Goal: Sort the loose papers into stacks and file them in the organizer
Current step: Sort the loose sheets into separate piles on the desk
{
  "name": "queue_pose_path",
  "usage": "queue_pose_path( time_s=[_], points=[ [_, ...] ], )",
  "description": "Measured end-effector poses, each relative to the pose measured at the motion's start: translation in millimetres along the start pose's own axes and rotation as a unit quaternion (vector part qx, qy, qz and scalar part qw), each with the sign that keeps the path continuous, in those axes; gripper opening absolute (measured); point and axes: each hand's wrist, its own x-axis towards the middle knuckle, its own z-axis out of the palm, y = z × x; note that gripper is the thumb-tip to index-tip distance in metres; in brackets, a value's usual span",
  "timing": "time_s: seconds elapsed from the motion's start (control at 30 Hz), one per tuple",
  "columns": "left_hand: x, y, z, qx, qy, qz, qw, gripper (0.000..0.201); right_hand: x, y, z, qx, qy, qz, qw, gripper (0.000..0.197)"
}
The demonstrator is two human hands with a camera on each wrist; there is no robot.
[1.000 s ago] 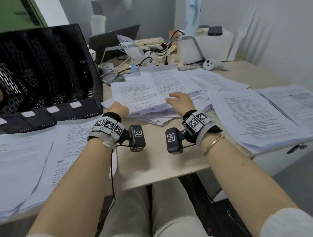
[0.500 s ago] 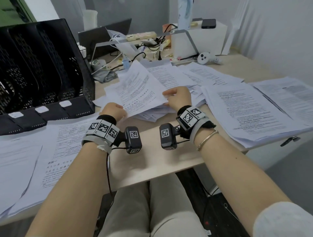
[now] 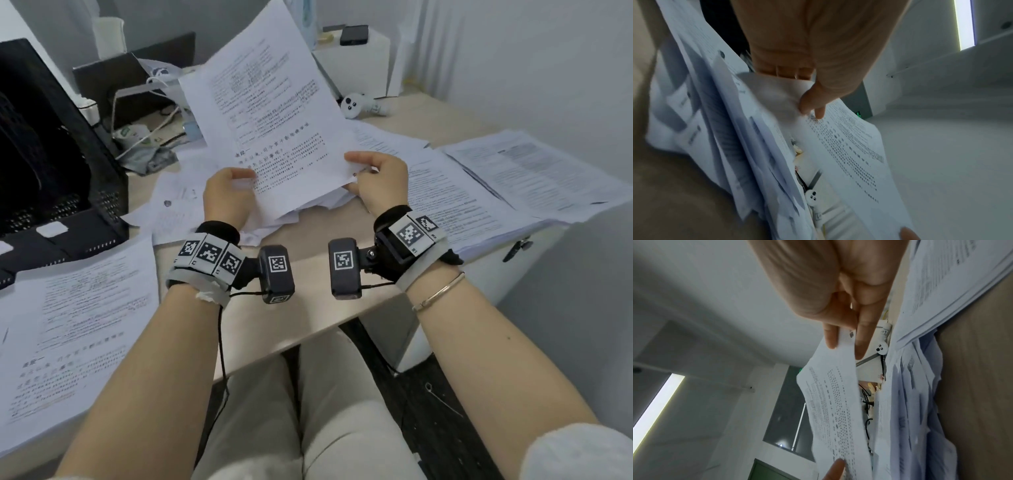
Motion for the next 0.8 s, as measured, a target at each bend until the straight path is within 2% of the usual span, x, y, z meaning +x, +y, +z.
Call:
queue_pose_path(
  time_s=[0.13,0.2,0.3,0.37,0.47,0.53,0.6,0.73,0.8],
  points=[
    [-5.4,13.3,22.1,-0.019,-0.038,0.006,0.999,0.052,-3.2,-1.3,-29.3,-0.037,0.032,-0.039,0.998,0.048],
    [-9.2,17.7,28.9,-0.013,-0.041,0.021,0.999,0.055,-8.2,-2.2,-42.1,-0.06,0.029,-0.034,0.997,0.046],
    [-13.9,21.4,37.8,-0.026,-0.042,0.039,0.998,0.057,-18.3,1.0,-60.5,-0.182,-0.002,-0.039,0.983,0.047],
    [-15.6,22.7,42.7,-0.049,-0.04,0.042,0.997,0.057,-25.5,8.2,-66.6,-0.269,-0.017,-0.012,0.963,0.057],
    [-16.8,20.9,53.0,-0.069,-0.039,0.035,0.996,0.058,-34.2,25.0,-69.6,-0.381,-0.051,0.072,0.92,0.071],
    [-15.2,17.3,60.1,-0.069,-0.046,0.033,0.996,0.058,-39.9,36.6,-70.8,-0.424,-0.077,0.12,0.895,0.081],
    [-14.1,14.6,64.5,-0.054,-0.045,0.032,0.997,0.057,-45.1,44.0,-72.7,-0.448,-0.086,0.136,0.879,0.085],
    [-12.7,14.7,65.2,-0.061,0.03,0.009,0.998,0.05,-51.2,49.0,-74.6,-0.495,-0.126,0.149,0.847,0.081],
    [-9.6,14.4,63.4,-0.062,0.064,-0.005,0.996,0.049,-51.2,48.5,-75.4,-0.493,-0.131,0.154,0.846,0.078]
  ],
)
